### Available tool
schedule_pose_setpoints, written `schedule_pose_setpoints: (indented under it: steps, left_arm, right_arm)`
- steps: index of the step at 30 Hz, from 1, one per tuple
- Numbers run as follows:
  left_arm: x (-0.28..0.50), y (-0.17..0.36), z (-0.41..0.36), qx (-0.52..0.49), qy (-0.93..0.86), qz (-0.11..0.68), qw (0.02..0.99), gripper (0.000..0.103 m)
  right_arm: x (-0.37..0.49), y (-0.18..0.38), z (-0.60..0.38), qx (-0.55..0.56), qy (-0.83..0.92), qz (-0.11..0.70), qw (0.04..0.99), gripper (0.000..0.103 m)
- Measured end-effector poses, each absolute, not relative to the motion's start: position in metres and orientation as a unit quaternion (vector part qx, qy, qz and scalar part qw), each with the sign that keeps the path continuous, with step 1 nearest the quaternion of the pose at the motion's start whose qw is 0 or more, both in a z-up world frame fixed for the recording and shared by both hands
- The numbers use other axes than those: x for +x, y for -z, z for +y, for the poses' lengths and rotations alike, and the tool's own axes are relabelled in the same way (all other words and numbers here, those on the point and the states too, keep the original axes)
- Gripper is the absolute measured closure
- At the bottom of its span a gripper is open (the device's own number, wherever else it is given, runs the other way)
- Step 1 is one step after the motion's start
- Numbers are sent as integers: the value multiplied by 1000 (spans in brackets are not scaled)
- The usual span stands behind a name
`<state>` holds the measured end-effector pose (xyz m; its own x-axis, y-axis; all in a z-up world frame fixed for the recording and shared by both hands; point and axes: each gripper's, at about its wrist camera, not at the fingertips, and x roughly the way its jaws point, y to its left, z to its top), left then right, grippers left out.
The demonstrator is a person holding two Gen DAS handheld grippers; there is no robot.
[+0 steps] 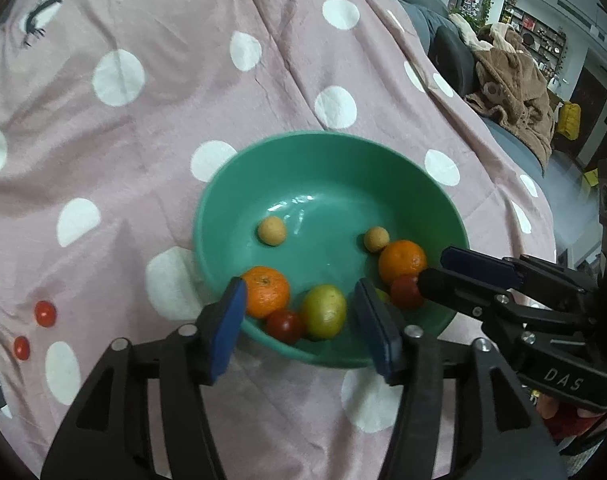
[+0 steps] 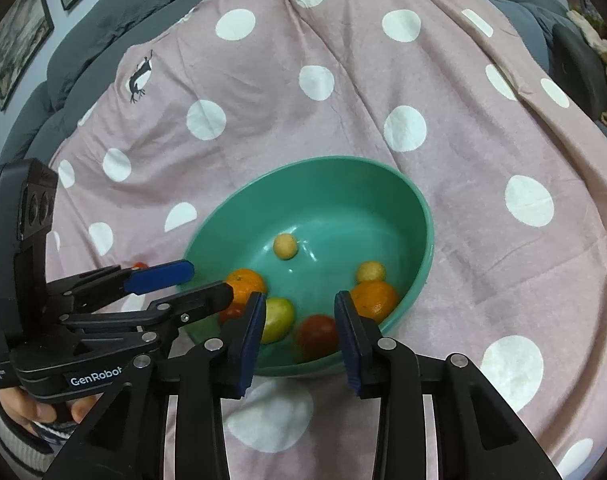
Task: Organize fruits
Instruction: 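Carry both cherry tomatoes into the green bowl and open both tools, then move both open tools back toward the last two cherry tomatoes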
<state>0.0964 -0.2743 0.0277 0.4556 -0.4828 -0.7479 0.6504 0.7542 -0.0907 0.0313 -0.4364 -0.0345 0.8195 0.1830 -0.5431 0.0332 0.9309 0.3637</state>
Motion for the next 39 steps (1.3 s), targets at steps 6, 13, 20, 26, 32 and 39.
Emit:
schedule_pose_setpoints:
  steps: [6,13,20,26,32,39]
  left_arm:
    - [72,-41,-244,109,292,375,873,17]
    - [44,-28,-190,108,238,403,877,7]
    - [16,-22,-127,82,175,419,887,3]
    - [-2,-21,-89,64,137,418,896,2]
    - [-13,-23,-61,45,118,409,904,2]
    - [-13,-17,-35,14,111,414,903,2]
  right_arm:
    - [12,28,-425,185,-70,279,940,67]
    - [-7,24,-391,170,-124,283,936,62]
    - [-18,20,-342,113,-168,304,931,56]
    - [-21,16,-303,77,-201,311,926,56]
    - [-21,10,-272,48,-224,314,921,56]
    - [-18,9,-248,29,-234,325,916,56]
